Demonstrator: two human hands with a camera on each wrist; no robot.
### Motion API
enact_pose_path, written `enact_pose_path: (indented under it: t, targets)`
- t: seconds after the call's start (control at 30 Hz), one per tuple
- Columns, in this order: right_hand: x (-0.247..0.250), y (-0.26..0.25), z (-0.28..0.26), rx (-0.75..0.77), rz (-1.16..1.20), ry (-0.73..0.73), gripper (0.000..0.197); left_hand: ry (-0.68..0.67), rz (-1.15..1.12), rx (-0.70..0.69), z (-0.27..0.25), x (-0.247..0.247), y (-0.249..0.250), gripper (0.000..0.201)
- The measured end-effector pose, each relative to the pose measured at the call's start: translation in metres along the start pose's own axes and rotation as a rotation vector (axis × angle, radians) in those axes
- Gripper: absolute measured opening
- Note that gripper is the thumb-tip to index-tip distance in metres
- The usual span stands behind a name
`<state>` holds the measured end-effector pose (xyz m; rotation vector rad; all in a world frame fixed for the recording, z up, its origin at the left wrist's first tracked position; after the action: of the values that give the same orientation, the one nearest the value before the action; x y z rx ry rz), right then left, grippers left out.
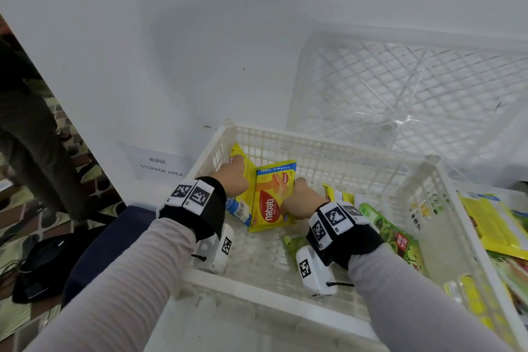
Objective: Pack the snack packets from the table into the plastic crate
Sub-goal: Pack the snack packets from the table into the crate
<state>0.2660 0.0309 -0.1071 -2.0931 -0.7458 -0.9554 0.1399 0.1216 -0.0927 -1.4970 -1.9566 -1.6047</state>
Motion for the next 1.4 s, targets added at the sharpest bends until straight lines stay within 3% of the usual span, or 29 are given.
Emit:
enact_pose_path:
  t: [0.27, 0.47, 0.63, 0.67, 0.8, 0.97, 1.4]
  targets:
    - [0.001, 0.01, 0.0, -0.094, 0.019, 0.006, 0.045, -0.056, 0.02, 0.015, -0.001, -0.002, -0.006, 0.052]
    - [-0.005, 0.01, 0.0, -0.078, -0.132, -0.01, 0.051, -0.046, 0.345, 0.061, -0.004, -0.018, -0.01, 0.071]
    - [0.001, 0.01, 0.001, -0.033, -0.274, 0.005, 0.045, -0.125, 0.542, 0.05, -0.006, -0.034, -0.014, 0.082]
    - [0.002, 0.01, 0.001, -0.026, -0.31, 0.021, 0.048, -0.144, 0.581, 0.04, -0.006, -0.037, -0.015, 0.089]
    - [0.005, 0.002, -0.002, 0.028, -0.374, 0.086, 0.091, -0.243, 0.649, 0.021, -0.004, -0.05, -0.019, 0.124]
    - [-0.027, -0.013, -0.01, 0.167, -0.532, -0.062, 0.09, -0.199, 0.618, -0.07, 0.006, -0.052, -0.015, 0.11]
    - [-0.038, -0.013, 0.0, 0.221, -0.452, -0.028, 0.095, -0.187, 0.618, -0.136, 0.016, -0.055, -0.012, 0.12]
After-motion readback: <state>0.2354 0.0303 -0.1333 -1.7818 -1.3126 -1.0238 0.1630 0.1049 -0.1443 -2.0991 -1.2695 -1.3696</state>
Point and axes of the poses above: each hand's wrist, its own z-axis towards the middle knuckle, its own x-axis out of the back of the hand, y = z × x, the point moved 10 cm from there along z, towards the middle knuckle, and after that the axes turned 12 degrees about -z, right-handed, at the moved point
